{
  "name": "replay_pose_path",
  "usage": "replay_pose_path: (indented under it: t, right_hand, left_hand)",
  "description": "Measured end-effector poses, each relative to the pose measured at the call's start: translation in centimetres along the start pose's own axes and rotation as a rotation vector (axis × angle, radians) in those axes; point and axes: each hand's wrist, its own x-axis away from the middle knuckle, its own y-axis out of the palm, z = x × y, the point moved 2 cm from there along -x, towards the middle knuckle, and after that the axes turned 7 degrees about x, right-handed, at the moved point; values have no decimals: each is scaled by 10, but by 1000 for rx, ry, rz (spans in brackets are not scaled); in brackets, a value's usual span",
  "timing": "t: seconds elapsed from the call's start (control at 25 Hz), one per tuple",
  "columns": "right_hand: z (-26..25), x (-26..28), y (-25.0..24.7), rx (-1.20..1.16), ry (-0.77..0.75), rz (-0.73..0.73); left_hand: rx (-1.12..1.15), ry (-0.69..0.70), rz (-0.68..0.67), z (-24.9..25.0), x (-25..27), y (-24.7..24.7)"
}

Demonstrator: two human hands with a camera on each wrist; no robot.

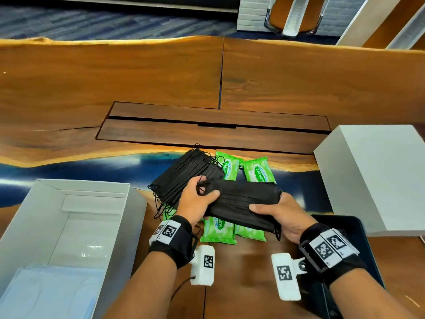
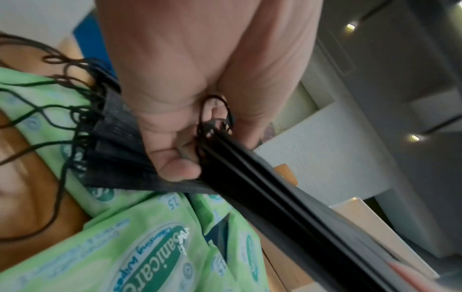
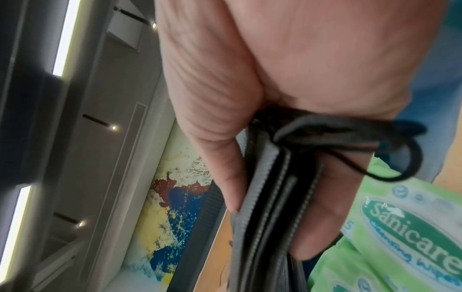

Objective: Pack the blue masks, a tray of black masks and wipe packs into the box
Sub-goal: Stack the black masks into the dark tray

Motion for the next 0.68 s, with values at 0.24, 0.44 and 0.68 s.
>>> replay_pose_path:
  t: [0.24, 0.44, 0.68]
  right_hand:
    - [-14, 1, -18, 107, -12, -8]
    - [-36, 3, -15, 289, -74, -115]
    - [-43, 2, -23, 122, -85, -76]
  left_hand:
    - [-149, 34, 302, 5, -7, -24]
    - [-243, 438, -62, 58, 12, 0]
    - [-272, 133, -386, 54, 5, 2]
